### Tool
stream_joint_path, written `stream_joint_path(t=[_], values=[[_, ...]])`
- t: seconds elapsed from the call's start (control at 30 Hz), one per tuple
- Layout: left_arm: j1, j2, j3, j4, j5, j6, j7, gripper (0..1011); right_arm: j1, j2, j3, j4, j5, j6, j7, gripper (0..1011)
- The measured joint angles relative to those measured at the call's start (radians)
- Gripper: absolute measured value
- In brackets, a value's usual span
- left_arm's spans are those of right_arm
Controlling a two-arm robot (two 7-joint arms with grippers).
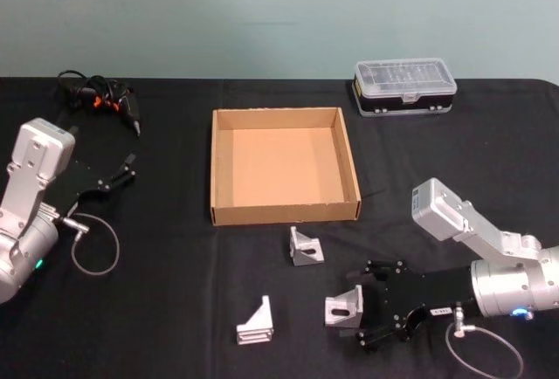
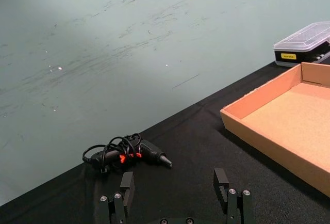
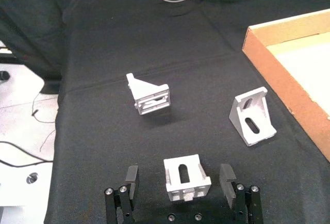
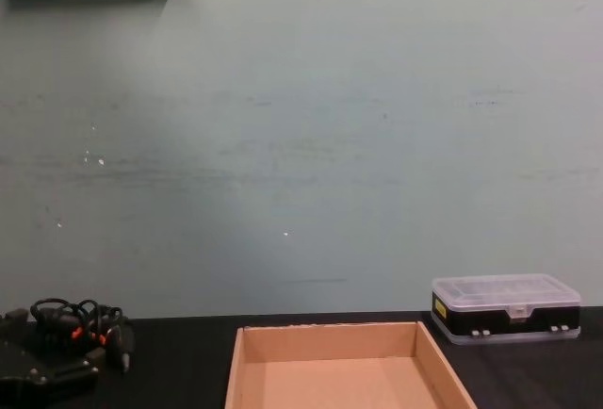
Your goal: Use one hand to pick up the angle iron from the table and place it into the box.
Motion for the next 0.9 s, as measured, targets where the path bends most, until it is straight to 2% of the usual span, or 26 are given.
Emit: stream_joint_path(t=[0.7, 0.83, 0.9], values=[[0.0, 0.0, 0.0, 0.0, 0.0, 0.0, 0.0, 1011, 0.018, -0.008, -0.032, 0.019, -0.01, -0.004, -0.004, 1000], [0.0, 0.0, 0.0, 0.0, 0.0, 0.0, 0.0, 1011, 0.019, -0.011, -0.034, 0.021, -0.014, -0.004, -0.011, 934], [0.0, 0.0, 0.0, 0.0, 0.0, 0.0, 0.0, 1011, 0.019, -0.012, -0.034, 0.021, -0.016, -0.004, -0.013, 862]])
